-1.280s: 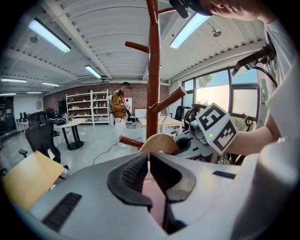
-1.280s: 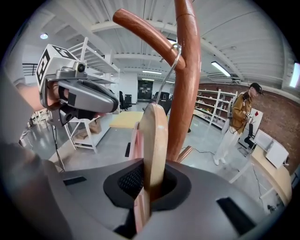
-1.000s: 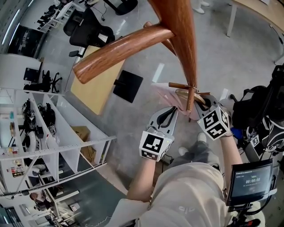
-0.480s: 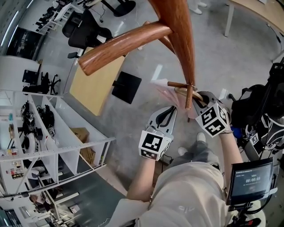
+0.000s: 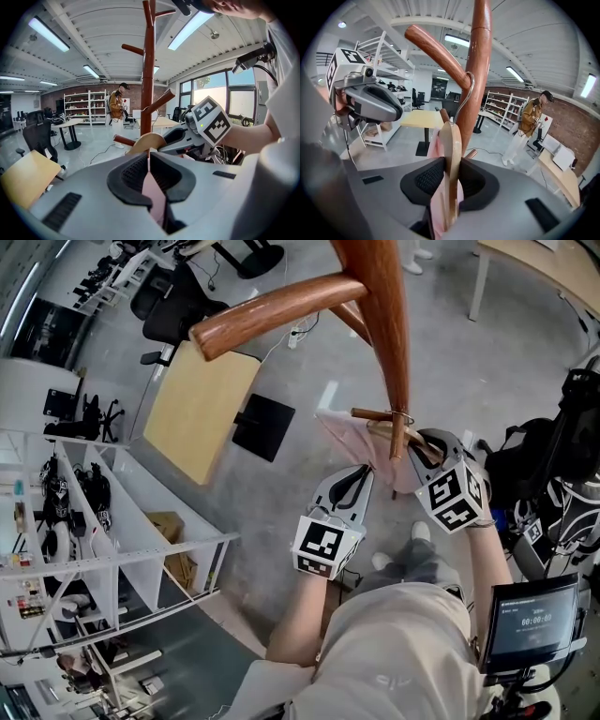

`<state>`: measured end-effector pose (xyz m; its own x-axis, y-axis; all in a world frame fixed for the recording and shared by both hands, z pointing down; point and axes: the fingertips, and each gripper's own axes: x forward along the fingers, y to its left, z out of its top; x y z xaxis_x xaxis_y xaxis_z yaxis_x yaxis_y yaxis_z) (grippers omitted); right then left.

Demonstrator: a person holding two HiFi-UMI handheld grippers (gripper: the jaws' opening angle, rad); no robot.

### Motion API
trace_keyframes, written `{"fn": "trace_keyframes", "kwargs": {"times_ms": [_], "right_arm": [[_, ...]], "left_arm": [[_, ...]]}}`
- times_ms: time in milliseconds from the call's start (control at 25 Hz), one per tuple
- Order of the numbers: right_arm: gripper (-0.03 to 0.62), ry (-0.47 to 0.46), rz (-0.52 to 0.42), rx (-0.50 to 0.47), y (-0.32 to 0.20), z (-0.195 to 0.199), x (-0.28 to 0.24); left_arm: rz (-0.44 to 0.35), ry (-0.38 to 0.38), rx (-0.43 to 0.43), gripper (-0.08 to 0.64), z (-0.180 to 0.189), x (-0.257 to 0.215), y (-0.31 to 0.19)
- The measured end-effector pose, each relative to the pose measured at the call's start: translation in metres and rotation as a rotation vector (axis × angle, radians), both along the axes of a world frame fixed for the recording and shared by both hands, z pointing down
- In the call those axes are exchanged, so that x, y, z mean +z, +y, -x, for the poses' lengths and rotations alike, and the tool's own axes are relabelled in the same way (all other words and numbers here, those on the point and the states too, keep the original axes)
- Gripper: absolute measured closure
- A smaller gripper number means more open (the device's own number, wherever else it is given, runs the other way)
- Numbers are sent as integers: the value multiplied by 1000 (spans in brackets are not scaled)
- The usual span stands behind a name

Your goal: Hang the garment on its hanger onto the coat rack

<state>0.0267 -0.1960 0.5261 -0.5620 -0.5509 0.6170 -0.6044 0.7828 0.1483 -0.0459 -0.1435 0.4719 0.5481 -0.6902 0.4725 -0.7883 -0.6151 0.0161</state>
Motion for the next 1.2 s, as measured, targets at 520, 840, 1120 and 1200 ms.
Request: {"fn": "trace_keyframes", "kwargs": {"times_ms": [520, 840, 1120, 1200], "right_arm": [[479, -63, -83, 32, 14, -5, -47], [479, -67, -137, 54, 26, -11, -75], [480, -42, -189, 47, 45, -10, -104], [480, -42, -201, 35, 53, -6, -111]], "left_arm": [[-25, 14, -6, 554, 2, -19, 20], [-70, 34, -2, 554, -1, -37, 24], [-125, 62, -2, 554, 0, -60, 29], [-135, 67, -2, 554, 1, -64, 33]]}}
